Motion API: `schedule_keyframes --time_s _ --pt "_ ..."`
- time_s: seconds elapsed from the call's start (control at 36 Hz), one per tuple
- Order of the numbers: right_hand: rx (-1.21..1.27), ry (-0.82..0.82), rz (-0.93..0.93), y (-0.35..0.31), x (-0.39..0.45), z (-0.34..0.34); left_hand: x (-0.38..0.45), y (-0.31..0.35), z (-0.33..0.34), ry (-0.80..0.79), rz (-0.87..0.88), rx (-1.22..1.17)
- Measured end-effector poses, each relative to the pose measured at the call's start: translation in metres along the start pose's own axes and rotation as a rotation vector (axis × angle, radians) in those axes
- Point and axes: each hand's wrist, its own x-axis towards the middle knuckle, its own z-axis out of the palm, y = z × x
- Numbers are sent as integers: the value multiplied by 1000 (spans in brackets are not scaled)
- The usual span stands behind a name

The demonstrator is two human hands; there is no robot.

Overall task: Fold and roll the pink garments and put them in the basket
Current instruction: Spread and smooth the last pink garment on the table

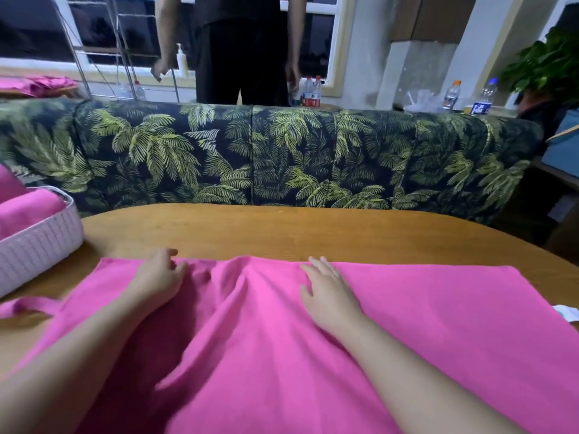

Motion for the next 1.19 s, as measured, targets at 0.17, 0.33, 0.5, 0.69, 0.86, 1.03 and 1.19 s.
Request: schedule_keyframes --time_s 0.17,0.33,0.5,0.69,0.86,1.03,1.19 --pt "28 -40 -39 -44 18 28 -9 -28 -14 10 -130 -159" --pt "-108 -63 -41 -46 17 32 -13 -26 -10 -36 -79 -157" --pt "-141 -81 -32 -46 15 32 -19 -25 1 151 10 -183" --pt "-103 -92 -9 -47 15 31 -5 -51 -44 265 -127 -216" --pt "-128 -98 -3 -49 15 31 9 -88 -65 257 -140 -59" --pt "-140 -82 12 -49 13 30 14 -92 -51 252 -206 82" --pt "-130 21 158 -50 12 30 31 -79 -50 220 -310 66"
